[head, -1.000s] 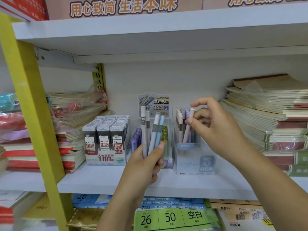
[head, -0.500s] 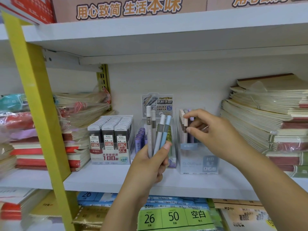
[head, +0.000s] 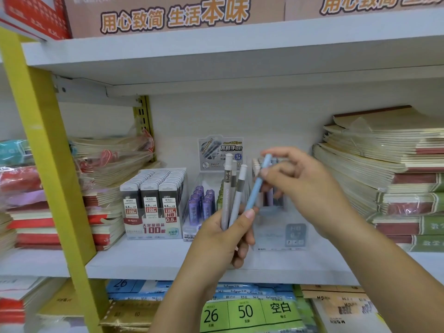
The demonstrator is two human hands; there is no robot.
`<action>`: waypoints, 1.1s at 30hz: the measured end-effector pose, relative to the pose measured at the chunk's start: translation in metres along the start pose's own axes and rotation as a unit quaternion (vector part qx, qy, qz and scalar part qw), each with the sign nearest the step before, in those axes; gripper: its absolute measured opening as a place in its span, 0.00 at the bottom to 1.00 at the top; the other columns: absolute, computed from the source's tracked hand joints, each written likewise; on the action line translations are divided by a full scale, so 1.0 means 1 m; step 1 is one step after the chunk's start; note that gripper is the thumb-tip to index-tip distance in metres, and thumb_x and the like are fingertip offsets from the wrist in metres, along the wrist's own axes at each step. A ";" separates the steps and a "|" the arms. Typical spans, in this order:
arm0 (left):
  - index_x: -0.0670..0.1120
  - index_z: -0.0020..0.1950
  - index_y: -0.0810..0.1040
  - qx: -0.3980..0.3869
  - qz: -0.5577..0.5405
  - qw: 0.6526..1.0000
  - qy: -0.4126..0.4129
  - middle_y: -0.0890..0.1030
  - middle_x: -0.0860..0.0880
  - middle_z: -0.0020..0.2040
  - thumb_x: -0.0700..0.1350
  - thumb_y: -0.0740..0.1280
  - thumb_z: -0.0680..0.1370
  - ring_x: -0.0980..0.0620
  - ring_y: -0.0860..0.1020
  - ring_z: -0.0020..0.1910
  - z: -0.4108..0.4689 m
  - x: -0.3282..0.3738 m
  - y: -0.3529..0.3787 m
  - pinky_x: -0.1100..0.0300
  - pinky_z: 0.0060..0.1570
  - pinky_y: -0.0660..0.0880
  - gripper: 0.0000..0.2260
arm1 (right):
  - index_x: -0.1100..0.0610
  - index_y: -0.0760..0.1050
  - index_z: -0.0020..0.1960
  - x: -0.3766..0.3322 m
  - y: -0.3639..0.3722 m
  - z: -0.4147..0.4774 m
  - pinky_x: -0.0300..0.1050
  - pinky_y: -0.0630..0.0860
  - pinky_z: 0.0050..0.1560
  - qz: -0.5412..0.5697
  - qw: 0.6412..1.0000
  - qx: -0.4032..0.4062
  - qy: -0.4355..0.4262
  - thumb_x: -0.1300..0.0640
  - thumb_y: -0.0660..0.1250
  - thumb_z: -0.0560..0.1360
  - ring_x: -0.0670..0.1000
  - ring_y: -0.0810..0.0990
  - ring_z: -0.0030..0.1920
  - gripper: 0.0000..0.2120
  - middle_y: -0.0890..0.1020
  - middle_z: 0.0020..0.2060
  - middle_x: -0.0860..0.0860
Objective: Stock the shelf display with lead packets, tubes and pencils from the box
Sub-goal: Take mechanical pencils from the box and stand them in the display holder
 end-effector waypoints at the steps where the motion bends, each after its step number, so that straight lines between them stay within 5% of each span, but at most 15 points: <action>1: 0.55 0.48 0.84 0.004 0.001 1.000 0.000 0.78 0.50 0.32 0.64 0.72 0.65 0.56 0.69 0.25 0.000 0.000 -0.001 0.64 0.23 0.66 0.18 | 0.47 0.76 0.54 -0.005 -0.012 0.002 0.40 0.76 0.36 0.014 0.999 0.042 -0.020 0.61 0.67 0.76 0.47 0.83 0.38 0.11 0.85 0.37 0.51; 6: 0.57 0.45 0.83 0.041 0.006 0.999 -0.022 0.76 0.52 0.30 0.61 0.71 0.66 0.57 0.64 0.24 0.001 -0.004 -0.014 0.66 0.22 0.61 0.13 | 0.40 0.73 0.53 -0.031 -0.067 0.000 0.37 0.78 0.39 -0.039 0.975 0.170 -0.138 0.59 0.65 0.77 0.48 0.82 0.42 0.14 0.83 0.41 0.52; 11: 0.56 0.42 0.83 0.065 0.003 0.997 -0.038 0.70 0.51 0.31 0.56 0.73 0.72 0.56 0.62 0.25 0.001 -0.009 -0.019 0.65 0.22 0.61 0.05 | 0.41 0.73 0.53 -0.016 -0.062 0.010 0.30 0.71 0.38 -0.224 0.959 0.124 -0.120 0.58 0.68 0.76 0.42 0.79 0.41 0.13 0.82 0.40 0.45; 15: 0.55 0.37 0.79 0.066 0.002 0.997 -0.043 0.70 0.51 0.32 0.54 0.71 0.76 0.54 0.61 0.27 0.003 -0.010 -0.018 0.65 0.23 0.60 0.09 | 0.43 0.73 0.54 0.001 -0.048 0.011 0.37 0.70 0.38 -0.311 0.942 0.082 -0.100 0.56 0.68 0.76 0.42 0.78 0.41 0.11 0.81 0.40 0.43; 22: 0.49 0.44 0.81 0.060 -0.003 0.997 -0.042 0.71 0.52 0.31 0.51 0.69 0.78 0.55 0.62 0.26 0.004 -0.011 -0.018 0.65 0.23 0.60 0.07 | 0.43 0.74 0.55 0.014 -0.035 0.013 0.39 0.74 0.42 -0.357 0.929 0.046 -0.086 0.56 0.67 0.76 0.43 0.79 0.44 0.11 0.82 0.44 0.45; 28: 0.43 0.52 0.78 0.067 -0.011 0.997 -0.036 0.71 0.52 0.30 0.51 0.69 0.78 0.55 0.62 0.27 0.005 -0.011 -0.021 0.66 0.23 0.60 0.12 | 0.45 0.75 0.57 0.015 -0.038 0.015 0.28 0.66 0.37 -0.343 0.933 0.065 -0.092 0.57 0.68 0.76 0.41 0.76 0.41 0.11 0.81 0.42 0.44; 33: 0.45 0.48 0.79 0.068 0.001 0.997 -0.026 0.71 0.52 0.31 0.53 0.69 0.78 0.55 0.62 0.27 0.004 -0.011 -0.022 0.65 0.23 0.61 0.11 | 0.42 0.70 0.51 0.011 -0.042 0.013 0.37 0.71 0.37 -0.331 0.932 0.097 -0.116 0.55 0.70 0.75 0.45 0.77 0.39 0.12 0.80 0.38 0.45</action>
Point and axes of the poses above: each hand's wrist, its own z-axis towards the middle knuckle, its own y-axis out of the palm, x = y × z, the point moved 9 cm from there along z, towards the middle knuckle
